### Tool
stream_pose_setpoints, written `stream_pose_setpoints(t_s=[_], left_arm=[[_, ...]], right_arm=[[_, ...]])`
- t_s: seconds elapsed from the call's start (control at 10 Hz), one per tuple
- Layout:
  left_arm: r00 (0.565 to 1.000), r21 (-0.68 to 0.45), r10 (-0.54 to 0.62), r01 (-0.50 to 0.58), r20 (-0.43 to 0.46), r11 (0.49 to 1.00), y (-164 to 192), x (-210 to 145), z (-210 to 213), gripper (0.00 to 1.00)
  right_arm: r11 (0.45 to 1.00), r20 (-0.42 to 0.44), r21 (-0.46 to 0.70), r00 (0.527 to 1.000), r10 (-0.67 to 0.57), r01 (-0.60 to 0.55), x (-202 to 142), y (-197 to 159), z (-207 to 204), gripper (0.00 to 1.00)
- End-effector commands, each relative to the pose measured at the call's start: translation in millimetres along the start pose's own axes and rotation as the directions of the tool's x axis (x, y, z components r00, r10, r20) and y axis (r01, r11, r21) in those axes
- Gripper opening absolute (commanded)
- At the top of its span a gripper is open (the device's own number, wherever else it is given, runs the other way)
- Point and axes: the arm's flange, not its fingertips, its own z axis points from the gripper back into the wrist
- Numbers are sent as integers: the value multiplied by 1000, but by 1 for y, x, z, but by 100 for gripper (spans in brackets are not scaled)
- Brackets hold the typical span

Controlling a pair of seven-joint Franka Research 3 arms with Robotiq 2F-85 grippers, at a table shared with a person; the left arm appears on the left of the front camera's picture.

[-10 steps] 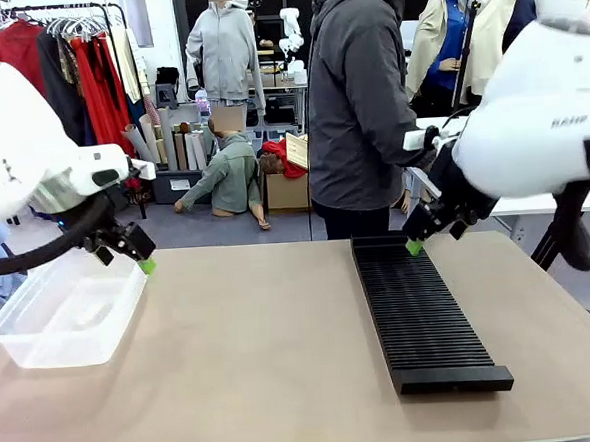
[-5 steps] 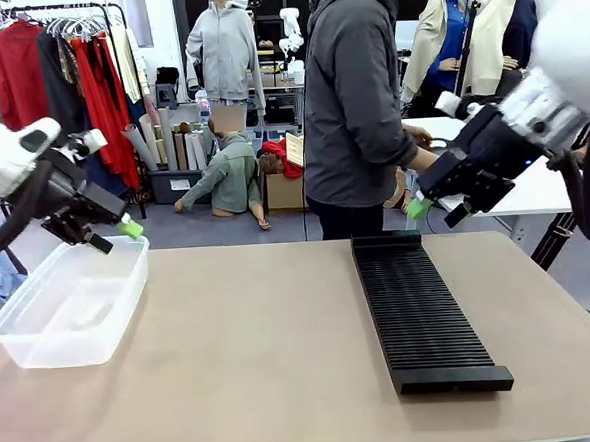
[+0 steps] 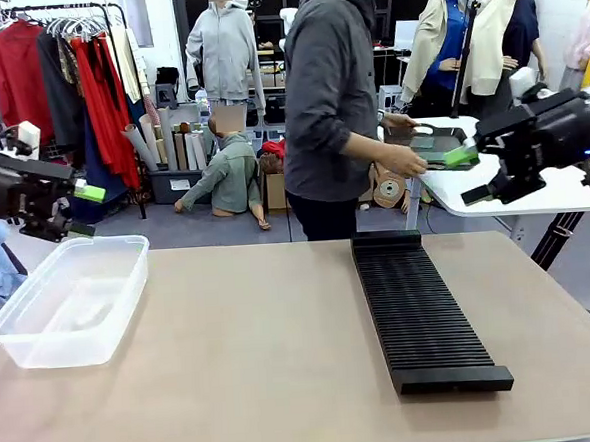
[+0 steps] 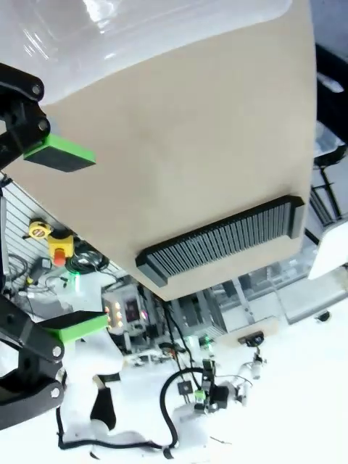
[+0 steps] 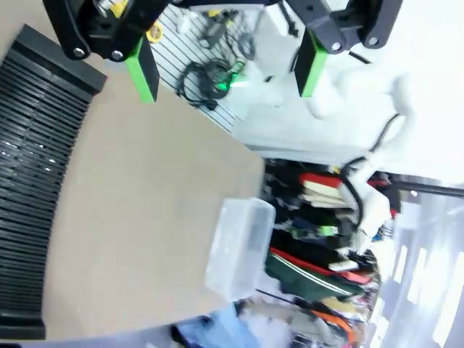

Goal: Sort PCBs into racks and boxes based on the side picked up.
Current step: Pick up the Blank PCB handed by the Human.

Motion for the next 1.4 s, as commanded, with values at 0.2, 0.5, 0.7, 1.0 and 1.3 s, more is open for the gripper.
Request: stream_pose_setpoints(t_s=[0.2,0.5,0.7,1.0,1.3], left_arm=[[996,-108,0,9,84,994,21,-3,33,100],[998,-140,-3,12,61,990,31,-8,45,100],[998,-158,8,3,68,987,30,-8,42,100],[998,-129,24,-17,53,992,30,-13,44,100],[998,-129,24,-17,53,992,30,-13,44,100]], right_arm=[[988,111,141,991,-80,64,-22,-43,25,100],[971,111,225,989,-103,76,-23,-67,31,100],[951,102,307,992,-71,37,-25,-72,30,100],[964,97,251,989,-114,87,-28,-70,32,100],[964,97,251,989,-114,87,-28,-70,32,100]])
